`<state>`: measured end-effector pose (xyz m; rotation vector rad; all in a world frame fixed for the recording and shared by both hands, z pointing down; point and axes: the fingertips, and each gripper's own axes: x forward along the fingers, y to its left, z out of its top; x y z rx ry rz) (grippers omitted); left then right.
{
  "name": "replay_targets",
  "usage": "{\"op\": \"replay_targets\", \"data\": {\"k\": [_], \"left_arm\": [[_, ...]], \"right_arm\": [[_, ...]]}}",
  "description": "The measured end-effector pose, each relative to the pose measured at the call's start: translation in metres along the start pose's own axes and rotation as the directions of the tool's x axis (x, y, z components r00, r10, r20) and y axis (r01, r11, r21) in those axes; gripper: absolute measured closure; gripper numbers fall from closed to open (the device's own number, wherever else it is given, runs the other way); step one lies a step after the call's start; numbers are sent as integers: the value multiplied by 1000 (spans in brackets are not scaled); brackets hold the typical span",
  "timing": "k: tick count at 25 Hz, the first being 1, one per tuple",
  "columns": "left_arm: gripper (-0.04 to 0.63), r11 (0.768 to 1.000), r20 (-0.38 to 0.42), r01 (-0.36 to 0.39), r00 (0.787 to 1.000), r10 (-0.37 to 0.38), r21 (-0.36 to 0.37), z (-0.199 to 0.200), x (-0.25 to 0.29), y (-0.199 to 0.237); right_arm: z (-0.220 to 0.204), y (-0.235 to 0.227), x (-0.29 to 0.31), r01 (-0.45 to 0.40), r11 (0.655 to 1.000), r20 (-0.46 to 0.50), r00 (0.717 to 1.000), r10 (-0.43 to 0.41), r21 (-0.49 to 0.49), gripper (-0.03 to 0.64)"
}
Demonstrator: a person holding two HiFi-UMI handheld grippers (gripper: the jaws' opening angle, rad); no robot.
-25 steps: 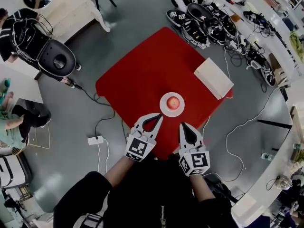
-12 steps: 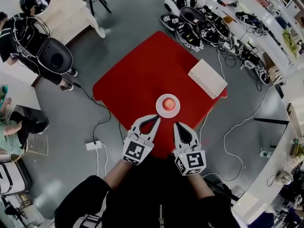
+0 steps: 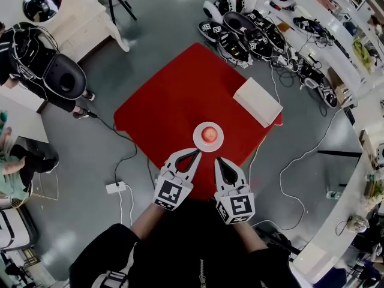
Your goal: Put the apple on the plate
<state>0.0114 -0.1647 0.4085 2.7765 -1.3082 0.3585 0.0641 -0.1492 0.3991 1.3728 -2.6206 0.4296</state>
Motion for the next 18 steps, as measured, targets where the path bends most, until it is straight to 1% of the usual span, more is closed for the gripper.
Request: {"op": "replay_targets", "data": {"k": [6,10,15,18], "left_arm": [[589,1000,8,-2,1000,2,14,9,5,0],[589,1000,6,2,1000,-2,9,8,9,16],[589,1000,5,-3,1000,3,0,3,3,-3],[589,1000,2,-4,1000,4,-1,1,2,-5]], "right_arm": [[5,-6,1,2,1000,-2,1000,-2,-4,606],[10,-5,16,5,1000,-6,1000,-5,-6,606],[1,-5,-1,-1,1000,-6,1000,1,-11,606],[-1,-4,-4,-3,1000,-8,1000,3,-10,606]]}}
